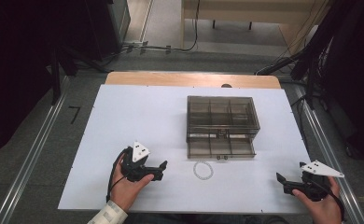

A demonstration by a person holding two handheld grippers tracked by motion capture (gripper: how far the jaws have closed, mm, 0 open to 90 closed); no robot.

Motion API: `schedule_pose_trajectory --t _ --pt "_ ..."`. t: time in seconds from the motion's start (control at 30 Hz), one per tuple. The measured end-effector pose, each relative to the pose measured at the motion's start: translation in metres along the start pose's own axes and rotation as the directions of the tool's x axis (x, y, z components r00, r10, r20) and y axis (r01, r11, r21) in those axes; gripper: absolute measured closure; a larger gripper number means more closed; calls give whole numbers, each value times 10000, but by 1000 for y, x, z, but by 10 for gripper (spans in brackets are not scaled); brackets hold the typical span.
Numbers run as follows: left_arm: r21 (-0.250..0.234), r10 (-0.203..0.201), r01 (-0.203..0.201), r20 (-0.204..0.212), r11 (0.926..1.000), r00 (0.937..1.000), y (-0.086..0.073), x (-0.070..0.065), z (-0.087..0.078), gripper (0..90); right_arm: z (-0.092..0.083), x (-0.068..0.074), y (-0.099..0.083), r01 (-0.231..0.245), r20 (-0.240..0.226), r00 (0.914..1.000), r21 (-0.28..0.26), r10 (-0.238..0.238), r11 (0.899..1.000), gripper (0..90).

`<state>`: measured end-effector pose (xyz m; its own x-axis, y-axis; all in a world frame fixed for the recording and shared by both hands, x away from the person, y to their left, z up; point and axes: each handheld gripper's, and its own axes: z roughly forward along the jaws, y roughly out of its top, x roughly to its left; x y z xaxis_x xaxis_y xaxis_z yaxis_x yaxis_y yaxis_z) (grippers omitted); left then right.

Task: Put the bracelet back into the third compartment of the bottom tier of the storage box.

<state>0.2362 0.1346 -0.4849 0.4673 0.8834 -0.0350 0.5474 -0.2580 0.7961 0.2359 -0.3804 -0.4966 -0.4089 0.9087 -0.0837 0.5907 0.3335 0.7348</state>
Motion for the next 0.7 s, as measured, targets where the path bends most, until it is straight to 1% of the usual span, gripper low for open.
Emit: schedule_pose_trajectory --t 0.13,0.2,0.37,0.43,0.5,0.7 --pt "2 53 -53 61 10000 10000 1 -5 3 44 0 0 0 13 -6 10000 3 -13 10000 25" --pt "-35 18 -17 124 10000 9999 1 -8 5 44 0 0 0 -3 -22 10000 2 3 10000 25" --pt "-72 -8 9 138 10000 9999 2 -10 8 44 0 0 0 0 -5 10000 7 0 10000 25" --pt "-111 81 -80 79 9999 9999 2 -11 8 43 0 0 0 -28 -10 10000 3 28 10000 25" --pt "-212 74 -76 -59 9997 10000 2 -12 8 44 0 0 0 -21 -11 10000 -2 21 10000 25" --pt "-125 12 -11 116 9999 9999 3 -13 10 44 0 0 0 6 -10 10000 6 -6 10000 25"
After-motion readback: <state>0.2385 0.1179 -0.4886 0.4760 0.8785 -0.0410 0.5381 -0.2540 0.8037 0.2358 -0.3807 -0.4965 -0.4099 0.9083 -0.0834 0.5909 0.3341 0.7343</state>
